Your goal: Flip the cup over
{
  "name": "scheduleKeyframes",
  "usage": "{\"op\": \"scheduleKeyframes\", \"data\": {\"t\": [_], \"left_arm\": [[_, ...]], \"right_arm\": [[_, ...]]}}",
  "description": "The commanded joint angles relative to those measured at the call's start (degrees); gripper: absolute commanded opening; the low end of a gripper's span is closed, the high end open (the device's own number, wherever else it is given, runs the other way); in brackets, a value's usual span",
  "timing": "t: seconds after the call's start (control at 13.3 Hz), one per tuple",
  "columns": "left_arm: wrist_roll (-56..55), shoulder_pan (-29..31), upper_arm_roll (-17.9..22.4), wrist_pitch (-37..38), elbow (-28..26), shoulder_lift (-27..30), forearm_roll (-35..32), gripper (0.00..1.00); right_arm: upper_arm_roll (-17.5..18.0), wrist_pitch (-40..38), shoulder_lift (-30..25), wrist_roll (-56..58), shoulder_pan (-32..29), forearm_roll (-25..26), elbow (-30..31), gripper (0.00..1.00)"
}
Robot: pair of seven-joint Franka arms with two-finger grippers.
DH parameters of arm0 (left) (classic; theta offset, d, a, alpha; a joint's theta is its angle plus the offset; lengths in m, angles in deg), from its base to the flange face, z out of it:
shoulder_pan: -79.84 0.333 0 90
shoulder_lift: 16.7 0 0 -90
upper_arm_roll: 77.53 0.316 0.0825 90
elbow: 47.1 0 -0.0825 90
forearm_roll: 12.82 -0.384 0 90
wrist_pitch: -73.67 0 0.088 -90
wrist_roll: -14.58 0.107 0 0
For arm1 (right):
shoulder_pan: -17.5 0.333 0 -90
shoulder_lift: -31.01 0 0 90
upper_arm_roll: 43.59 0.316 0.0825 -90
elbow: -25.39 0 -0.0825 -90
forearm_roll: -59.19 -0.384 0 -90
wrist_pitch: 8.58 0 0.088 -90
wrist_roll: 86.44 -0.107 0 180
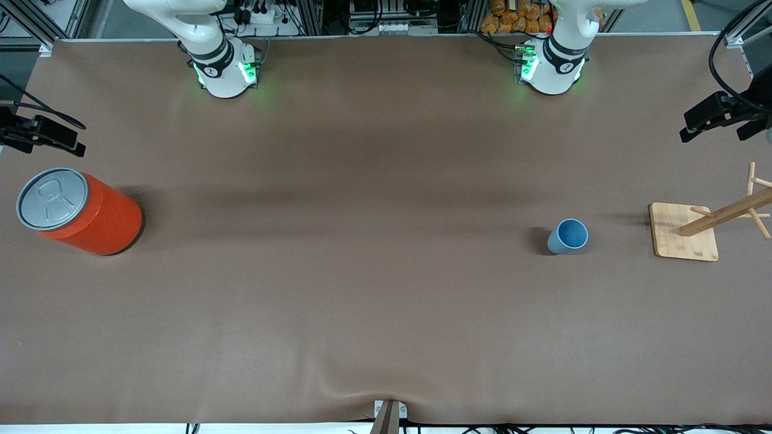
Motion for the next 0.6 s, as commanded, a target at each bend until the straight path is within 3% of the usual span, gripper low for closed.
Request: {"op": "scheduleKeyframes", "data": {"t": [0.0, 0.53], "left_arm": [[-0.3, 0.3, -0.2, 0.7, 0.2, 0.2, 0.8, 1.0], [-0.2, 0.2, -0.2, 0.7, 0.6, -0.7, 0.7, 1.0]], "right_arm": [[0.6, -0.1, -0.2, -0.2, -1.0, -0.4, -0.2, 1.0], [0.6, -0.1, -0.2, -0.2, -1.0, -0.4, -0.2, 1.0]]}}
